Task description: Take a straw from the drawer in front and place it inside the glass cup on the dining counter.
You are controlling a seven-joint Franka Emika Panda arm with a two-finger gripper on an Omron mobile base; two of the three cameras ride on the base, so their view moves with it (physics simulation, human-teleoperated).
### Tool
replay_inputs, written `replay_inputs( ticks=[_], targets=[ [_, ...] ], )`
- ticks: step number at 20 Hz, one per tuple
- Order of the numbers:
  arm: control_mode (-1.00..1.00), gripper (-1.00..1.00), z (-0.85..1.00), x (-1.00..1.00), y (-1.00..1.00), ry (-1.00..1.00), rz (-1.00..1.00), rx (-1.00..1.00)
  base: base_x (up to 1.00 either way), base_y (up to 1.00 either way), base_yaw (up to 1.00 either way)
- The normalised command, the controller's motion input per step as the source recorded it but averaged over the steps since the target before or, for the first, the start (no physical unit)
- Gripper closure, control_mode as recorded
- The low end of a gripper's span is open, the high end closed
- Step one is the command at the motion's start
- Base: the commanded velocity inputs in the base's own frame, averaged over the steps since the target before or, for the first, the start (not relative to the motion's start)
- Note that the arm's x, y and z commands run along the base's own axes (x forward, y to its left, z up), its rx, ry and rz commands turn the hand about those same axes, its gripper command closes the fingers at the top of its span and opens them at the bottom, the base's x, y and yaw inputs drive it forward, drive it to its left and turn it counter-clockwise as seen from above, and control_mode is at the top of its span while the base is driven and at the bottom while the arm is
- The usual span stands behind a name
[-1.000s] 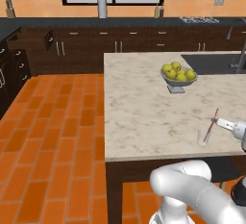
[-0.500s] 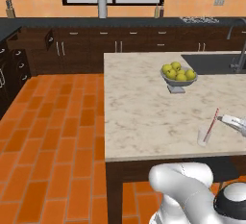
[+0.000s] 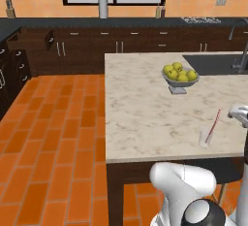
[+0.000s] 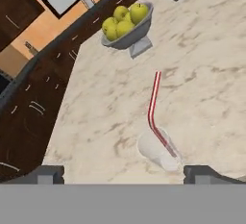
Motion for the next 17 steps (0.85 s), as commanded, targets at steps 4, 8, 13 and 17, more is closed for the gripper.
replay_inputs(
  ticks=[4, 8, 13, 17],
  targets=[
    [-1.0, -1.0, 0.53, -0.07, 0.86, 0.34, 0.0, -0.16, 0.0, 0.0, 0.0],
    [-1.0, -1.0, 0.49, 0.0, 0.82, 0.36, 0.0, -0.17, 0.0, 0.0, 0.0],
    [-1.0, -1.0, 0.1, 0.04, 0.7, 0.45, 0.02, -0.14, 0.0, 0.0, 0.0],
    [-1.0, -1.0, -0.06, 0.0, 0.86, 0.32, 0.09, -0.1, 0.0, 0.0, 0.0]
  ],
)
